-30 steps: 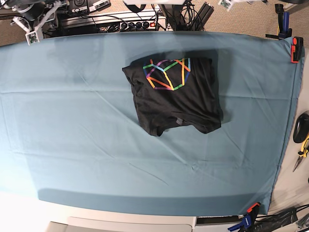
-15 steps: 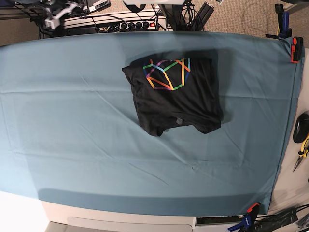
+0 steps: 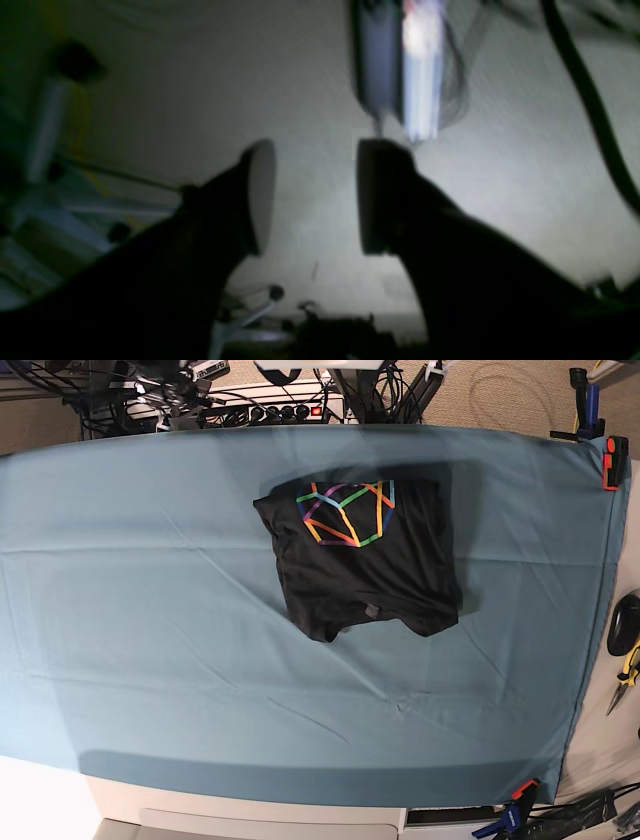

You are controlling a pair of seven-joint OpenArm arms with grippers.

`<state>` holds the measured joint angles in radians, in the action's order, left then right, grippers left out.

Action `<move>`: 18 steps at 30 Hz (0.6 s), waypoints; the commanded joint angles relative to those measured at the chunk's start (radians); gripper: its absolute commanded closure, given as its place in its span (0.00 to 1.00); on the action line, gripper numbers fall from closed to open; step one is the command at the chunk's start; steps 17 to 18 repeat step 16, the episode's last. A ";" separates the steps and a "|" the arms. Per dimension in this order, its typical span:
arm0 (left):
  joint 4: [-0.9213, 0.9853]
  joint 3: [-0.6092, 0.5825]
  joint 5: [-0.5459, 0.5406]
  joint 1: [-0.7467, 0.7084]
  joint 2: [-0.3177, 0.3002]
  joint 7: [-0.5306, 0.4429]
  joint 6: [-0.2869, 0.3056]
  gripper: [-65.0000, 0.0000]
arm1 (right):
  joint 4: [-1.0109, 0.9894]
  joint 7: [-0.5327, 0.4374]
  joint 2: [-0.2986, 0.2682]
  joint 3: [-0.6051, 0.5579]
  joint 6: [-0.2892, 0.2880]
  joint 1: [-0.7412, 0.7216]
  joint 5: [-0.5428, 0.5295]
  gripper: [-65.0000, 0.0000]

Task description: Fold the T-shirt properly

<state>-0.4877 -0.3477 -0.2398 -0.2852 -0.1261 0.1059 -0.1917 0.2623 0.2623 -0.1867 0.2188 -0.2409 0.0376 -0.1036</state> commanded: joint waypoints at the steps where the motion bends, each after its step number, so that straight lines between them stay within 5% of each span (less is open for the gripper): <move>1: 0.029 -0.001 0.000 0.016 0.011 0.007 0.006 0.59 | -0.016 -0.016 0.003 -0.005 0.022 -0.007 -0.001 0.71; 6: 0.114 -0.001 -0.043 0.124 0.055 0.118 0.081 0.83 | -0.024 -0.005 0.043 -0.008 0.060 -0.004 -0.020 0.71; 9: 0.119 -0.001 -0.053 0.166 0.070 0.144 0.080 0.85 | -0.023 0.019 0.052 -0.008 0.068 -0.004 -0.054 0.76; 13: 0.119 -0.001 -0.053 0.186 0.084 0.168 0.080 0.97 | -0.020 0.026 0.063 -0.008 0.080 -0.004 -0.053 0.98; 18: 0.119 -0.001 -0.052 0.185 0.084 0.167 0.080 0.99 | -0.020 0.026 0.068 -0.008 0.086 -0.005 -0.053 1.00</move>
